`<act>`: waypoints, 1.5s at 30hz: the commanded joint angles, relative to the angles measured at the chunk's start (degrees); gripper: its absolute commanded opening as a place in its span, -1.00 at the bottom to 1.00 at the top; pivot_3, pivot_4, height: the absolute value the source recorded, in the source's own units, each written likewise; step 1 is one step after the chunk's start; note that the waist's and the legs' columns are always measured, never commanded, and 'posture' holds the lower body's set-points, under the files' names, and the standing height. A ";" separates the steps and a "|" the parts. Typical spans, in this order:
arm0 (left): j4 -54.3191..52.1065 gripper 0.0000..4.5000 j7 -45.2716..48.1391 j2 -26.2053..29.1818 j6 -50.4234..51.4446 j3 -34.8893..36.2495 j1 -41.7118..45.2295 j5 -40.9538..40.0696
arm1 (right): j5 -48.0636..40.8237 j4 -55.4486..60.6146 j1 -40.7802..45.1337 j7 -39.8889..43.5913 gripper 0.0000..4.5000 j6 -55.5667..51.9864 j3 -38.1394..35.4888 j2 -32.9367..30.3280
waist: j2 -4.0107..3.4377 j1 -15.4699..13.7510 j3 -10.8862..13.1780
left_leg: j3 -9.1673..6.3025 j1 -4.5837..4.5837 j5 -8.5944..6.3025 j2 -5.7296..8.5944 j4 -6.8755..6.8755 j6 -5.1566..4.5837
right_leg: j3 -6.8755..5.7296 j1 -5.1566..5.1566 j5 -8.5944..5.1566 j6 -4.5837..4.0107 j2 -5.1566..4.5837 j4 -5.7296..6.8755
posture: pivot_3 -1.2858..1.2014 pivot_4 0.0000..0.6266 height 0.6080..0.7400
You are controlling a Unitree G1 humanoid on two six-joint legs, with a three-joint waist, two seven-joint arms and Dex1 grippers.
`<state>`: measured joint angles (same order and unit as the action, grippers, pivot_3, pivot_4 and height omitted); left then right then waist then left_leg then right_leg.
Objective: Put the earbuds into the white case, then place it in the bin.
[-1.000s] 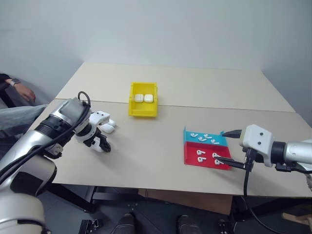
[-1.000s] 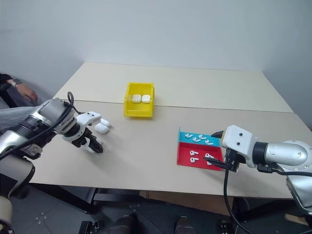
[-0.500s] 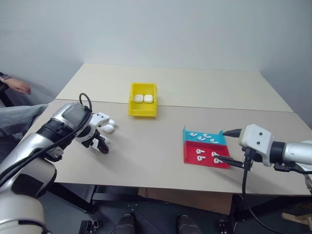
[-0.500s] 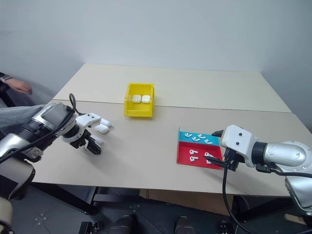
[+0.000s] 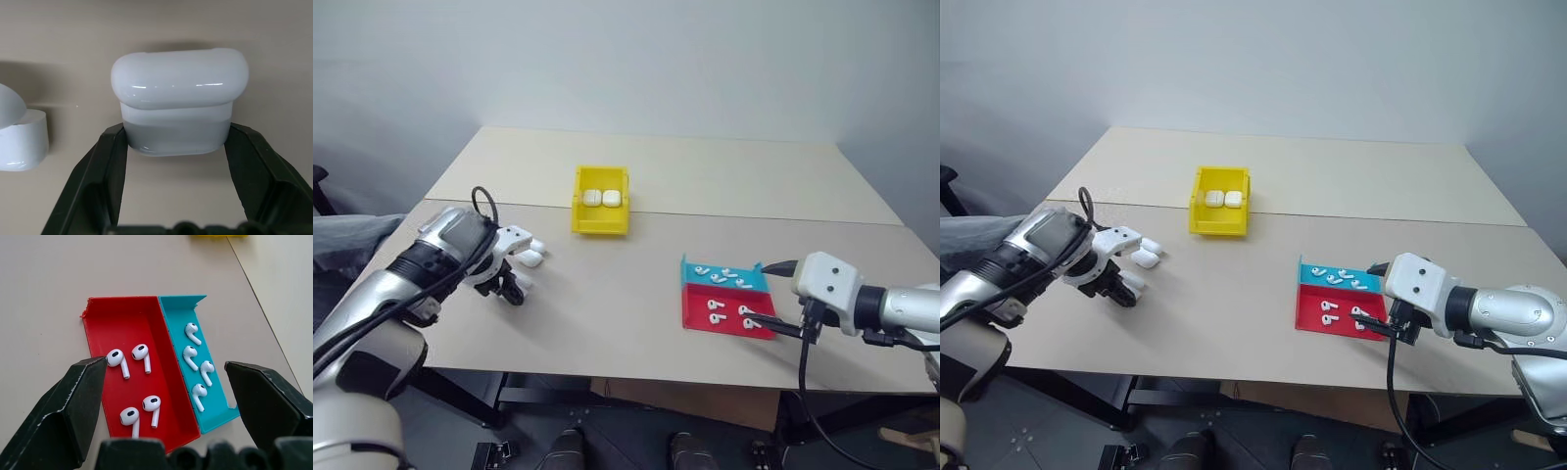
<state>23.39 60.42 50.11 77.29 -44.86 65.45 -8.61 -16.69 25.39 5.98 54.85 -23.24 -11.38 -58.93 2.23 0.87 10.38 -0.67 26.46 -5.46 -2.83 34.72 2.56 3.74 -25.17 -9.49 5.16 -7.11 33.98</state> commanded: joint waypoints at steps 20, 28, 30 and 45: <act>-47.96 0.21 -11.63 -22.94 -41.37 52.09 -43.46 -13.10 | 2.10 -5.02 23.79 21.33 1.00 -8.24 17.39 -16.55 | 0.01 1.10 0.04 | 0.05 -0.12 0.01 -0.01 -0.05 -0.01 | 0.02 0.05 0.03 -0.05 -0.03 0.07 | 0.03 -0.52 1.00; -37.70 0.21 -0.01 -28.56 -68.83 50.99 -50.45 -17.54 | 11.36 -10.70 34.25 26.04 1.00 -6.49 28.74 -11.57 | -0.13 1.82 -0.05 | 0.17 -0.13 0.00 -0.01 0.12 0.00 | 0.04 0.13 0.02 -0.04 -0.09 -0.10 | 0.03 -0.52 1.00; -36.90 0.21 3.13 -28.43 -71.20 50.99 -51.88 -19.63 | 13.01 -11.74 36.04 27.03 1.00 -6.50 30.68 -9.92 | -0.13 1.84 -0.05 | 0.18 -0.12 0.00 -0.01 0.08 0.00 | 0.05 0.07 0.02 -0.04 -0.09 -0.04 | 0.03 -0.52 1.00; -35.01 0.21 9.55 -28.75 -80.57 48.61 -55.83 -23.24 | 22.09 -19.12 37.42 30.01 0.15 -0.92 35.34 -3.68 | -0.19 1.73 -0.08 | 0.21 -0.16 0.00 -0.02 0.03 0.00 | 0.06 0.05 0.03 -0.04 -0.09 0.11 | 0.03 -0.52 1.00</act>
<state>-10.28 69.84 21.06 -1.50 3.96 9.60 -31.59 4.22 6.59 42.17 84.73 -25.38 24.43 -62.50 2.05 2.60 10.30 -0.46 26.29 -5.45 -2.85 34.77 2.56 3.80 -25.12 -9.46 5.12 -7.20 34.08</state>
